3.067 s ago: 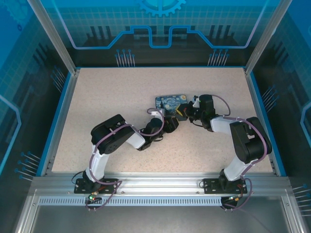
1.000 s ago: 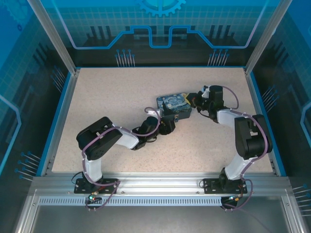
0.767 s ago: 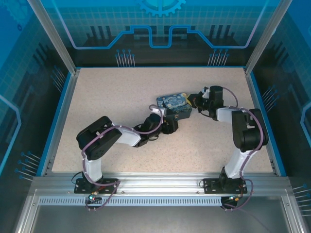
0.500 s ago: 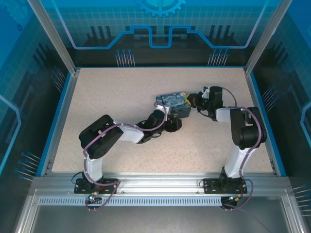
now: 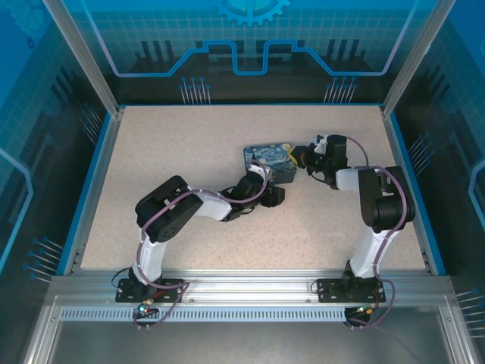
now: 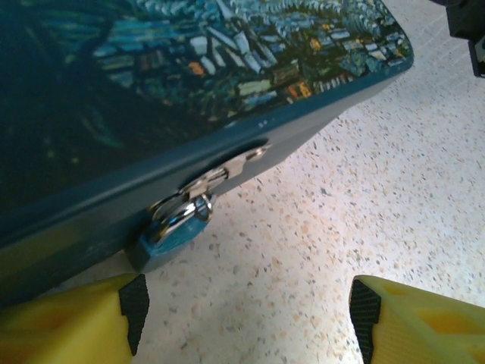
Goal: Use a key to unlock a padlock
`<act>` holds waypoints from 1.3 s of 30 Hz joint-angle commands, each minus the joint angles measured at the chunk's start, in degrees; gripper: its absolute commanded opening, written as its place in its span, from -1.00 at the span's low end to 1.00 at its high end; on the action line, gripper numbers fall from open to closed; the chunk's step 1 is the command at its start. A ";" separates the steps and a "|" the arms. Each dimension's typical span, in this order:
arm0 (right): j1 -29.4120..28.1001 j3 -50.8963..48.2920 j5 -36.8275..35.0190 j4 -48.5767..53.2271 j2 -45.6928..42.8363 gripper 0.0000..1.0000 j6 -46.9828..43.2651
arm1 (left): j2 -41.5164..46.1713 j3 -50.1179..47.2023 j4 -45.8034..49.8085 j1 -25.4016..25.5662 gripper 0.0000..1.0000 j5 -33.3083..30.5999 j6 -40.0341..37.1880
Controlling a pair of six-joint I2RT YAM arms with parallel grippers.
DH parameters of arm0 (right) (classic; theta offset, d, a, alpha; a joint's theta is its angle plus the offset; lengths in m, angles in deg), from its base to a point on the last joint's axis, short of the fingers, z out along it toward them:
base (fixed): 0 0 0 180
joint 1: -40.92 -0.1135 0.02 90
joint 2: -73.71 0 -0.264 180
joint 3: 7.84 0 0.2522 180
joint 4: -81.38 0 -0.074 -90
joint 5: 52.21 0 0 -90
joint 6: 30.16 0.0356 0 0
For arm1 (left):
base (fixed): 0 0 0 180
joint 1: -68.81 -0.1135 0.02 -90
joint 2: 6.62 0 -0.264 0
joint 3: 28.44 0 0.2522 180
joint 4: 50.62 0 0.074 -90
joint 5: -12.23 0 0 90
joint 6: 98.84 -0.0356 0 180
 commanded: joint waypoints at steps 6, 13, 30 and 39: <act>-0.43 -0.65 0.23 1.92 1.68 -1.00 -1.32 | -3.72 4.44 1.77 0.14 0.45 -4.94 -3.55; -0.45 -0.46 0.19 2.56 1.68 -1.00 -1.77 | -3.20 6.67 8.19 1.35 0.47 -15.05 -4.56; -0.40 -0.11 0.27 3.10 2.64 -1.00 -2.37 | -4.08 10.23 -0.20 0.58 0.52 3.88 -0.07; -0.41 -0.02 0.28 3.29 2.67 -1.00 -2.55 | -4.99 6.86 -10.15 -2.26 0.52 8.60 11.92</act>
